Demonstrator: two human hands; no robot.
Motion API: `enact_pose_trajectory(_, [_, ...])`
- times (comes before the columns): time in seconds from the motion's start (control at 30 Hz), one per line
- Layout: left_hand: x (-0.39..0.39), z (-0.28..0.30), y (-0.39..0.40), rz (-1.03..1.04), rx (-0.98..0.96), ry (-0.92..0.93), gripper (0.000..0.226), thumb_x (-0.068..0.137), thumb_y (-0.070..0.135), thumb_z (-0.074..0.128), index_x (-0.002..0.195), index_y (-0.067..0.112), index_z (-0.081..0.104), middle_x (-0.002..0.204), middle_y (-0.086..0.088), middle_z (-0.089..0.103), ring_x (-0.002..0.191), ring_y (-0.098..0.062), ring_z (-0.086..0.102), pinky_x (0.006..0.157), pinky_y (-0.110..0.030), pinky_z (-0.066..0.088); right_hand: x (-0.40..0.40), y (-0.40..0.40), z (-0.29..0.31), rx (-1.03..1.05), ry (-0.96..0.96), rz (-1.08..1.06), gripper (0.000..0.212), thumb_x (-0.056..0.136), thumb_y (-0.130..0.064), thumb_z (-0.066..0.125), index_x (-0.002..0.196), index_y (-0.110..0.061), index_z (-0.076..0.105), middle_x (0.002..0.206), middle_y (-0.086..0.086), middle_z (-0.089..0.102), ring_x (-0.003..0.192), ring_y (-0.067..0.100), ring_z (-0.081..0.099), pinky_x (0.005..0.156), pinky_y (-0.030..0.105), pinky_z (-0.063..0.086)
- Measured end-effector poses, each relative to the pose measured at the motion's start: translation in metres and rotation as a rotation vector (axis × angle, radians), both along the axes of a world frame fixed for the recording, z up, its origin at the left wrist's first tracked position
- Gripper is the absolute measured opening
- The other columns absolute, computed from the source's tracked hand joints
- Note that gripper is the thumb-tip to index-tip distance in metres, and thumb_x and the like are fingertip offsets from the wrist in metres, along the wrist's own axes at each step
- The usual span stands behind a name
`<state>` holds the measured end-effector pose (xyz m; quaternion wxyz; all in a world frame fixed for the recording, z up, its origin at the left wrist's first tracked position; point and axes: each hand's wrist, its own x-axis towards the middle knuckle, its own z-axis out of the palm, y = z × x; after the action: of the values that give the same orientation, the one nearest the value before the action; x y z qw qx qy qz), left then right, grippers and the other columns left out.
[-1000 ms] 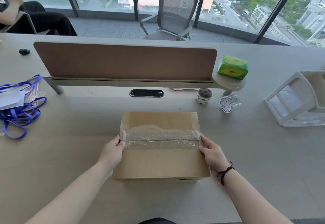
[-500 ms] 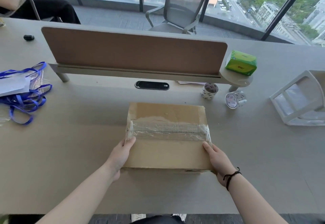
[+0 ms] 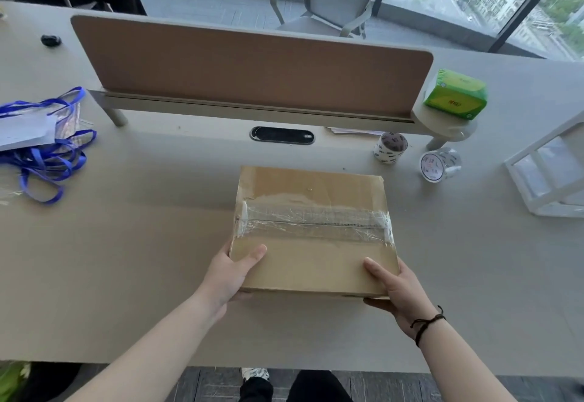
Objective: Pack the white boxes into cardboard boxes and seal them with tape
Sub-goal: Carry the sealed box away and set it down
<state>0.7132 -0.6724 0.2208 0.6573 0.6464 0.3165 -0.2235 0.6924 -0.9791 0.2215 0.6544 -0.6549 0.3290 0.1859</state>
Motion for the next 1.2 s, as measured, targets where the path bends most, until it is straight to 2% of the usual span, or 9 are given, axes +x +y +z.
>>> enact_pose_trajectory(0.2, [-0.001,0.004,-0.001,-0.038,0.011,-0.01,0.046,0.079,0.031,0.086,0.117,0.034,0.062,0.104,0.009,0.077,0.098,-0.018,0.074,0.084,-0.052,0.061,0.002,-0.006,0.0,0.021,-0.029,0.05,0.037,0.083,-0.028,0.079,0.118,-0.028,0.065,0.107,0.0,0.076,0.095,0.023,0.073,0.082,0.053,0.06])
enact_pose_trajectory(0.3, [-0.005,0.013,-0.004,0.003,0.037,-0.029,0.045,0.08,0.033,0.085,0.119,0.034,0.062,0.106,0.008,0.077,0.098,-0.018,0.074,0.08,-0.05,0.062,0.012,-0.01,0.006,0.022,-0.046,0.117,0.036,0.083,-0.027,0.079,0.116,-0.027,0.065,0.106,0.001,0.076,0.094,0.024,0.073,0.081,0.055,0.06])
enact_pose_trajectory(0.37, [-0.013,0.023,-0.003,0.062,0.06,-0.041,0.042,0.082,0.034,0.083,0.119,0.034,0.063,0.106,0.009,0.077,0.098,-0.017,0.074,0.076,-0.048,0.063,0.022,-0.008,0.013,0.024,-0.065,0.183,0.033,0.084,-0.026,0.078,0.115,-0.025,0.065,0.104,0.001,0.075,0.093,0.025,0.072,0.08,0.057,0.06])
enact_pose_trajectory(0.6, [-0.064,0.064,0.027,0.379,0.14,-0.078,0.037,0.082,0.033,0.083,0.115,0.03,0.065,0.108,0.003,0.076,0.1,-0.022,0.072,0.072,-0.055,0.062,0.057,0.036,0.037,0.078,-0.12,0.477,0.03,0.085,-0.029,0.077,0.113,-0.026,0.066,0.103,0.002,0.076,0.091,0.027,0.073,0.074,0.055,0.062])
enact_pose_trajectory(0.77, [-0.137,0.084,0.051,0.634,0.204,-0.125,0.032,0.083,0.033,0.082,0.111,0.029,0.067,0.101,0.005,0.078,0.101,-0.024,0.072,0.069,-0.055,0.062,0.061,0.097,0.051,0.127,-0.162,0.743,0.03,0.086,-0.029,0.076,0.114,-0.027,0.065,0.098,-0.003,0.078,0.09,0.025,0.075,0.076,0.055,0.061])
enact_pose_trajectory(0.9, [-0.212,0.096,0.061,0.835,0.257,-0.125,0.04,0.081,0.037,0.082,0.117,0.03,0.065,0.107,0.0,0.076,0.102,-0.026,0.07,0.066,-0.051,0.063,0.039,0.153,0.066,0.14,-0.196,0.962,0.029,0.087,-0.029,0.075,0.114,-0.028,0.065,0.097,-0.004,0.078,0.089,0.022,0.075,0.075,0.053,0.062])
enact_pose_trajectory(1.2, [-0.401,0.114,0.07,1.261,0.293,-0.148,0.036,0.082,0.034,0.082,0.112,0.023,0.065,0.107,-0.002,0.075,0.1,-0.025,0.07,0.059,-0.043,0.062,-0.087,0.275,0.103,0.17,-0.276,1.413,0.034,0.087,-0.033,0.075,0.118,-0.028,0.063,0.099,-0.005,0.077,0.091,0.019,0.075,0.074,0.052,0.062])
